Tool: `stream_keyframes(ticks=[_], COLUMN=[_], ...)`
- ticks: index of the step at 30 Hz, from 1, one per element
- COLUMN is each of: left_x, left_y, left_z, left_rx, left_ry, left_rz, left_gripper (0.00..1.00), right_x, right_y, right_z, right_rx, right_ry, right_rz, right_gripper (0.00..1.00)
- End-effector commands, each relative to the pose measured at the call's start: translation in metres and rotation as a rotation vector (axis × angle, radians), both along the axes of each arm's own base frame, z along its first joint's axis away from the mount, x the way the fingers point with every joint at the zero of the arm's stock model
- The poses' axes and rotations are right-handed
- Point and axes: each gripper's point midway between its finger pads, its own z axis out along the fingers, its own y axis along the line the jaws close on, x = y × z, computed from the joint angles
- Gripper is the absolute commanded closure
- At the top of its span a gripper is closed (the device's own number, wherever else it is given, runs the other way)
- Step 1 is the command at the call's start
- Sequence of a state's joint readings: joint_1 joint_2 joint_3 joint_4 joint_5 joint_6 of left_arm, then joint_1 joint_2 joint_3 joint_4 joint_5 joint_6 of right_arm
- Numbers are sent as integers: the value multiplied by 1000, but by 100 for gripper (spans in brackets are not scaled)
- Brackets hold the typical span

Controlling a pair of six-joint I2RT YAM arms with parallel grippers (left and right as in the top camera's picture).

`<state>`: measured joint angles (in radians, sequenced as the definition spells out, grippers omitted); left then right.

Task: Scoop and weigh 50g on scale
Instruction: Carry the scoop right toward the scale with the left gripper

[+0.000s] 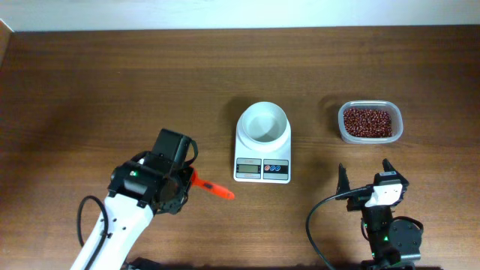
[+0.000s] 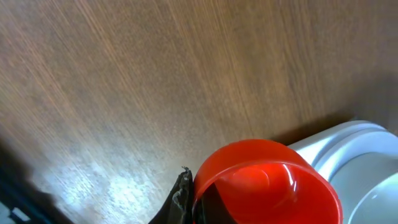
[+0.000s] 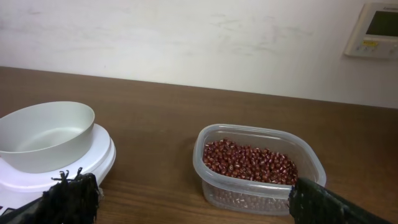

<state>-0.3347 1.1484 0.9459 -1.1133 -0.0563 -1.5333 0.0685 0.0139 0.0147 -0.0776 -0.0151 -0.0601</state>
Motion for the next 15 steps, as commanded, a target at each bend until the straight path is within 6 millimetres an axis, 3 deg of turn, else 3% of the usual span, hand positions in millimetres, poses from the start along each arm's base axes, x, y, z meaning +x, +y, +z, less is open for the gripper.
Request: stream_keyframes(ticks=[1,15], left_x=[5,14], left_y=[-1,-4], left_z=[5,8], left_rx=[-4,-18], left_ry=[-20,-60], left_rz=[26,26], left_gripper=[100,100], right_x=[0,0], right_y=[1,1], right_z=[-2,-2], right_rx=[-4,-4], right_ry=[-1,-1], right_rz=[1,1], right_gripper=[1,1])
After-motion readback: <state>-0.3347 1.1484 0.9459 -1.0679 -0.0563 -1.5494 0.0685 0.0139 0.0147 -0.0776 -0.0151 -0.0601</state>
